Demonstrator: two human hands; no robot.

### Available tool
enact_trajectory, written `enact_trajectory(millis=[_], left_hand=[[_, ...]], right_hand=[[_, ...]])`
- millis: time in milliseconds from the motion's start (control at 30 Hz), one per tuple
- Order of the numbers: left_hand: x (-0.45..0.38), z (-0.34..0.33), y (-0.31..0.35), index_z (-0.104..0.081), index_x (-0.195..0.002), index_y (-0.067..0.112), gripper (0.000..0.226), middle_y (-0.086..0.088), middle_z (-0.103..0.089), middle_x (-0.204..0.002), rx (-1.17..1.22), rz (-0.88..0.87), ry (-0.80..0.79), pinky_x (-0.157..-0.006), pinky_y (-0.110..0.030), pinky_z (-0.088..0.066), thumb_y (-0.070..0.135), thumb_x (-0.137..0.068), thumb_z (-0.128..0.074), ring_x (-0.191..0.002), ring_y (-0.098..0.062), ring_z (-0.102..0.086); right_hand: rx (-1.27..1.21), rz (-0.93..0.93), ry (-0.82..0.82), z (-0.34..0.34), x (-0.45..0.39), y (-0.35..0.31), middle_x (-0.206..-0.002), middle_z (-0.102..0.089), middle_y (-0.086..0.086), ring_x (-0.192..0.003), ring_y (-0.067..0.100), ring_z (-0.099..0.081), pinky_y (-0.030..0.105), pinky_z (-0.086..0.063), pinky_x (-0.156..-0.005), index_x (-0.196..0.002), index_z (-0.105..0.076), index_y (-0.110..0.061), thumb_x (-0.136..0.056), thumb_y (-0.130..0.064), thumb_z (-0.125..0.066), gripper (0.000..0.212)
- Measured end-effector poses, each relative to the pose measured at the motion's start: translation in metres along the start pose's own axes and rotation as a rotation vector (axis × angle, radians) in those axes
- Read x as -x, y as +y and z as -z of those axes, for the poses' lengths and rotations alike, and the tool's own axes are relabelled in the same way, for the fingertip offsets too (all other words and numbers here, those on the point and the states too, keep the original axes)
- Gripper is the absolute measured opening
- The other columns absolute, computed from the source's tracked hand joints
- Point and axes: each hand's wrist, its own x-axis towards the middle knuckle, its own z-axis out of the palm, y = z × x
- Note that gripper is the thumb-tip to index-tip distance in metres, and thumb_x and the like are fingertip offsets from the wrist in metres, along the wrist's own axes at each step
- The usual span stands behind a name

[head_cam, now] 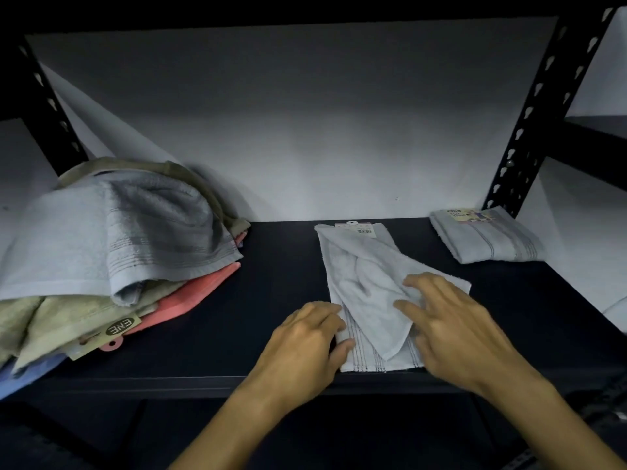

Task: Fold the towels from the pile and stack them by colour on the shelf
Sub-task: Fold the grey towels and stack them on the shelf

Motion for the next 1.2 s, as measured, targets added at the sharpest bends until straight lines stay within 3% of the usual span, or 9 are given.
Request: enact_trajectory(millis=[67, 133, 233, 333, 433, 633, 833, 1000, 1200], left_hand=[[-0.002, 0.008, -0.005, -0.055, -0.134, 0.026, 0.044, 0.015, -0.043, -0.147, 0.022, -0.003, -0.065, -0.105, -0.011, -0.022, 0.052, -0.099, -0.046, -0.136, 0.002, -0.033], [-0.005, 0.014, -0.010, -0.048, -0.139, 0.030, 0.049, 0.019, -0.039, -0.148, 0.021, -0.013, -0.106, -0.103, -0.007, -0.018, 0.056, -0.098, -0.045, -0.136, 0.006, -0.028], [-0.009, 0.017, -0.017, -0.045, -0.143, 0.032, 0.053, 0.021, -0.037, -0.150, 0.015, -0.032, -0.170, -0.103, -0.008, -0.017, 0.058, -0.097, -0.045, -0.137, 0.008, -0.024], [-0.011, 0.015, -0.023, -0.040, -0.147, 0.034, 0.057, 0.022, -0.029, -0.155, -0.017, -0.047, -0.232, -0.109, -0.015, -0.014, 0.061, -0.097, -0.040, -0.142, 0.007, -0.017], [-0.010, 0.009, -0.028, -0.038, -0.149, 0.035, 0.060, 0.022, -0.023, -0.158, -0.008, -0.033, -0.267, -0.122, -0.026, -0.012, 0.065, -0.097, -0.035, -0.145, 0.005, -0.010], [-0.009, 0.005, -0.031, -0.036, -0.149, 0.035, 0.064, 0.021, -0.009, -0.162, 0.042, -0.007, -0.300, -0.123, -0.027, -0.004, 0.069, -0.094, -0.034, -0.146, 0.008, 0.003], [-0.012, 0.010, -0.033, -0.035, -0.148, 0.039, 0.066, 0.023, -0.019, -0.160, 0.117, 0.024, -0.319, -0.122, -0.024, -0.011, 0.069, -0.091, -0.045, -0.146, 0.007, -0.009], [-0.022, 0.018, -0.040, -0.029, -0.151, 0.038, 0.078, 0.024, -0.012, -0.160, 0.112, 0.038, -0.343, -0.117, -0.024, -0.013, 0.073, -0.085, -0.052, -0.146, 0.004, -0.007], [-0.020, 0.016, -0.045, -0.035, -0.149, 0.039, 0.074, 0.025, -0.018, -0.159, 0.160, 0.063, -0.351, -0.119, -0.022, -0.005, 0.072, -0.084, -0.052, -0.141, 0.011, -0.004]], right_hand=[[-0.092, 0.082, -0.088, 0.003, 0.005, -0.005, -0.137, -0.048, 0.008, -0.131, 0.024, -0.042, 0.038, -0.036, -0.110, -0.118, -0.064, -0.019, -0.064, -0.015, -0.068, 0.054], [-0.154, 0.159, -0.147, 0.004, 0.004, -0.010, -0.145, -0.041, 0.000, -0.140, 0.017, -0.033, 0.042, -0.020, -0.116, -0.130, -0.056, -0.028, -0.078, -0.024, -0.061, 0.053], [-0.195, 0.228, -0.144, -0.003, -0.002, -0.011, -0.114, -0.060, -0.014, -0.112, 0.003, -0.054, 0.038, -0.023, -0.114, -0.115, -0.067, -0.033, -0.088, -0.030, -0.047, 0.034], [-0.298, 0.156, -0.073, -0.006, -0.007, -0.010, -0.092, -0.065, -0.017, -0.087, 0.002, -0.061, 0.034, -0.048, -0.096, -0.101, -0.072, -0.029, -0.090, -0.027, -0.044, 0.031], [-0.433, -0.021, 0.080, 0.001, -0.010, -0.007, -0.089, -0.065, -0.014, -0.076, -0.005, -0.054, 0.018, -0.050, -0.066, -0.102, -0.071, -0.021, -0.091, -0.018, -0.050, 0.025], [-0.557, -0.195, 0.389, 0.007, -0.015, 0.005, -0.091, -0.064, -0.012, -0.075, -0.005, -0.056, 0.020, -0.050, -0.064, -0.104, -0.072, -0.010, -0.091, -0.012, -0.058, 0.019], [-0.348, -0.011, 0.144, 0.003, -0.002, -0.019, -0.089, -0.066, -0.012, -0.077, 0.011, -0.062, 0.024, -0.051, -0.059, -0.101, -0.073, -0.021, -0.087, -0.014, -0.059, 0.021], [-0.303, 0.092, 0.051, -0.005, 0.007, -0.039, -0.083, -0.064, -0.012, -0.074, 0.009, -0.059, 0.027, -0.054, -0.082, -0.099, -0.074, -0.022, -0.083, -0.021, -0.069, 0.017], [-0.277, 0.101, -0.006, -0.005, 0.006, -0.045, -0.087, -0.063, -0.011, -0.075, 0.011, -0.058, 0.024, -0.051, -0.056, -0.103, -0.072, -0.025, -0.078, -0.021, -0.078, 0.026]])
